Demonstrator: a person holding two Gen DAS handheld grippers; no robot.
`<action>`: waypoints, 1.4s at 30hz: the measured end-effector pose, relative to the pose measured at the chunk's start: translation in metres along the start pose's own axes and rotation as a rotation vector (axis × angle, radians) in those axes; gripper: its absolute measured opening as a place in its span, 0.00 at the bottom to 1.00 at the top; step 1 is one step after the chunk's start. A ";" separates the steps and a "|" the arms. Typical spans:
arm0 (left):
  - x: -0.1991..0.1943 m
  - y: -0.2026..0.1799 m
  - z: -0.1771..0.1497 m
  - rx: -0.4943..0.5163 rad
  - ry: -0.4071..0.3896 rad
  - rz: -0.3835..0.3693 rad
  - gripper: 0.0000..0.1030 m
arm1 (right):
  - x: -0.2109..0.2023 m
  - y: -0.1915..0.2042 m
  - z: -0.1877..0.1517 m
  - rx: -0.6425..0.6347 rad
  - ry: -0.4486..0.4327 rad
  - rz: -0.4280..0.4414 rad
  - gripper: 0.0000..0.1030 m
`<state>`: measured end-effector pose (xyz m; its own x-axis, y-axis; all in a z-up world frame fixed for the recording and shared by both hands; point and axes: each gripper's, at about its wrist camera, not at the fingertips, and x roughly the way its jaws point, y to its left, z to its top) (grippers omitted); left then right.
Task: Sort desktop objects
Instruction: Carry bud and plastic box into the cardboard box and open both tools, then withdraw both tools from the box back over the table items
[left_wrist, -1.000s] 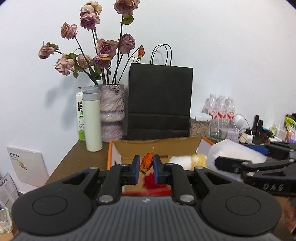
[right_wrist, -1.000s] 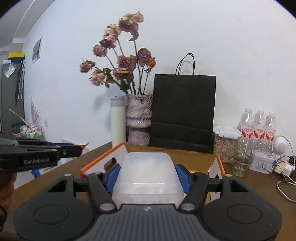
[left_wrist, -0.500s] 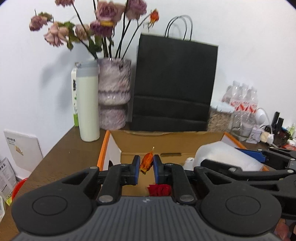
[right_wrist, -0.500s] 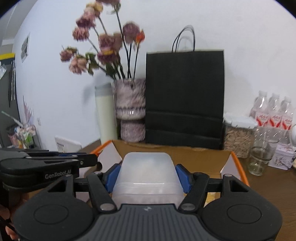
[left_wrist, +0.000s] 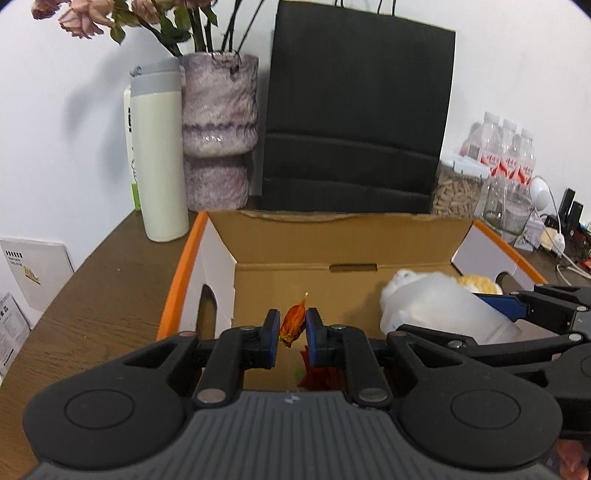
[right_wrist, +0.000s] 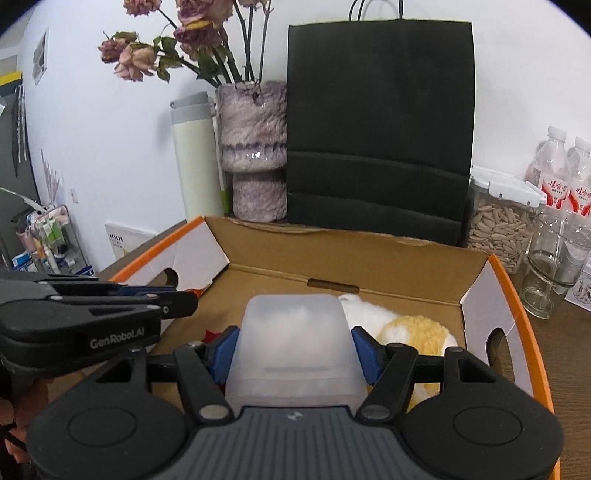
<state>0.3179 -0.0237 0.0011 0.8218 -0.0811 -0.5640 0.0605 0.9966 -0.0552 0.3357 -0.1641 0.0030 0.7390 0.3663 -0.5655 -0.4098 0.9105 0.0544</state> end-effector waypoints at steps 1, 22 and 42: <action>0.002 0.000 -0.001 0.002 0.006 0.000 0.15 | 0.001 0.000 -0.001 0.000 0.006 -0.002 0.62; -0.007 0.003 0.001 0.006 -0.053 0.063 0.91 | -0.018 -0.017 0.002 0.062 0.003 -0.054 0.94; -0.026 -0.001 0.002 -0.017 -0.116 0.053 1.00 | -0.052 -0.020 0.001 0.027 -0.066 -0.084 1.00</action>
<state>0.2982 -0.0221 0.0176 0.8839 -0.0259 -0.4670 0.0069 0.9991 -0.0423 0.3064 -0.2008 0.0324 0.8041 0.2998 -0.5133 -0.3314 0.9430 0.0317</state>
